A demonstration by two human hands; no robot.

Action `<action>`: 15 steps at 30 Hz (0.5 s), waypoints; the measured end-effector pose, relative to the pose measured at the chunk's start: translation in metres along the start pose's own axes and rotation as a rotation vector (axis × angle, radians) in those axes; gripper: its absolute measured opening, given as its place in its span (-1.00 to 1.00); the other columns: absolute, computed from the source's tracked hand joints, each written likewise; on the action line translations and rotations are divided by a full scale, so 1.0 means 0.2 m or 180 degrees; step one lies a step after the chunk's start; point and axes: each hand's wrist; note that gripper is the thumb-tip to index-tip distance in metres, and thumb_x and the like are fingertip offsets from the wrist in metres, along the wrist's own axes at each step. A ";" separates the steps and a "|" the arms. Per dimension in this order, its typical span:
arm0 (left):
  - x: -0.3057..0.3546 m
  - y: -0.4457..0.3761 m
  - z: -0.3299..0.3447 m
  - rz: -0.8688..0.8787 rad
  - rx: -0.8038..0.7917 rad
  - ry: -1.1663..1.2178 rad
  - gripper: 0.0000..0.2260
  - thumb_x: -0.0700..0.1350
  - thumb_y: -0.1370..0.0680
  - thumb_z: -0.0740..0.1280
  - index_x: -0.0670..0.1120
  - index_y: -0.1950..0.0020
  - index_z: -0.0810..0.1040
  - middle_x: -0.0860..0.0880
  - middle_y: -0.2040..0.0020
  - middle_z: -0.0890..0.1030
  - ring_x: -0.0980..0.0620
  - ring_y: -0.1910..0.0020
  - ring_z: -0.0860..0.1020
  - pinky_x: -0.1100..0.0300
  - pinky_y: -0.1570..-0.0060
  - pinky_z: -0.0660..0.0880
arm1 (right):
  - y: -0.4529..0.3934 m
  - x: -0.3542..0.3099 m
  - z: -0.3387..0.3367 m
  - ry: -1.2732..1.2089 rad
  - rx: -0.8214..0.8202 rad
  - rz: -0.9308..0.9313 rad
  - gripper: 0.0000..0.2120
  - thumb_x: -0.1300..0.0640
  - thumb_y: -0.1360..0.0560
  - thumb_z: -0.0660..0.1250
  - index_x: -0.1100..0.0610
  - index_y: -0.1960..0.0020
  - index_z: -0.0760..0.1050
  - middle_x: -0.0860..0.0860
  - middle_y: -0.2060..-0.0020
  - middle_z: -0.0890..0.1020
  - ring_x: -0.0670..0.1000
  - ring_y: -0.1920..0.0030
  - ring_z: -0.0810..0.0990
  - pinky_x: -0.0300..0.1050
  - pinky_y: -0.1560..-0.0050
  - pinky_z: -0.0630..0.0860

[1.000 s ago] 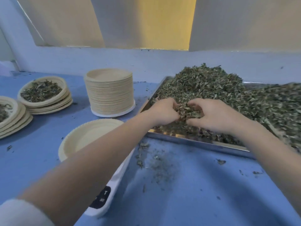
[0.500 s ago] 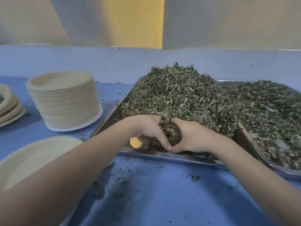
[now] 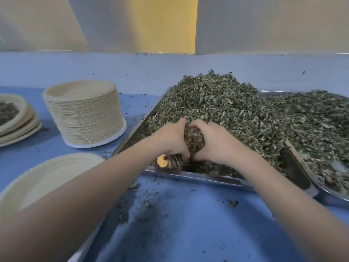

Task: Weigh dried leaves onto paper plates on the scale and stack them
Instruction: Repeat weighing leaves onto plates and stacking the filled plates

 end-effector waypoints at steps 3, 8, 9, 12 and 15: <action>-0.04 0.03 -0.06 0.0039 0.0234 0.0438 -0.24 -0.31 -0.30 0.51 0.07 -0.38 0.24 -0.09 0.02 0.46 -0.08 0.40 0.61 0.15 0.53 0.56 | -0.04 -0.05 -0.07 -0.0120 0.0164 -0.0079 -0.41 0.15 -0.29 0.52 -0.12 -0.20 0.32 -0.03 0.12 0.46 -0.05 0.37 0.53 -0.18 0.42 0.45; -0.08 0.05 -0.08 -0.0101 0.0384 0.1287 -0.40 -0.43 -0.35 0.41 0.02 -0.26 0.37 -0.10 -0.21 0.35 -0.17 0.21 0.59 0.05 0.39 0.62 | -0.08 -0.14 -0.05 -0.0563 0.0126 -0.0150 -0.53 0.25 -0.33 0.46 -0.07 -0.13 0.39 0.06 0.00 0.56 -0.06 0.44 0.47 -0.22 0.46 0.45; -0.09 0.07 -0.10 -0.0119 0.0438 0.1435 -0.42 -0.44 -0.35 0.41 0.05 -0.21 0.38 -0.07 -0.16 0.35 -0.16 0.20 0.59 0.03 0.38 0.62 | -0.09 -0.15 -0.04 -0.0648 0.0201 -0.0161 -0.56 0.26 -0.34 0.45 -0.08 -0.09 0.40 0.06 0.01 0.58 -0.08 0.47 0.44 -0.29 0.51 0.38; -0.13 0.12 -0.17 -0.0054 0.0585 0.1779 -0.42 -0.46 -0.34 0.39 0.12 -0.16 0.40 0.02 -0.01 0.34 -0.12 0.23 0.59 0.04 0.40 0.62 | -0.10 -0.22 -0.07 -0.0746 0.0398 -0.0241 -0.62 0.26 -0.34 0.44 -0.09 -0.03 0.43 0.05 0.07 0.61 -0.12 0.52 0.38 -0.38 0.58 0.28; -0.16 0.19 -0.27 0.0038 0.0644 0.2030 -0.46 -0.48 -0.35 0.37 0.06 -0.14 0.44 -0.09 -0.11 0.42 -0.16 0.12 0.58 0.01 0.37 0.62 | -0.13 -0.33 -0.13 -0.0763 0.0461 -0.0362 -0.62 0.26 -0.34 0.44 -0.08 -0.04 0.44 0.06 -0.07 0.59 -0.12 0.53 0.40 -0.35 0.58 0.32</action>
Point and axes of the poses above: each hand's wrist, its own y-axis away from the middle knuckle, its own z-axis out of the palm, x = y × z
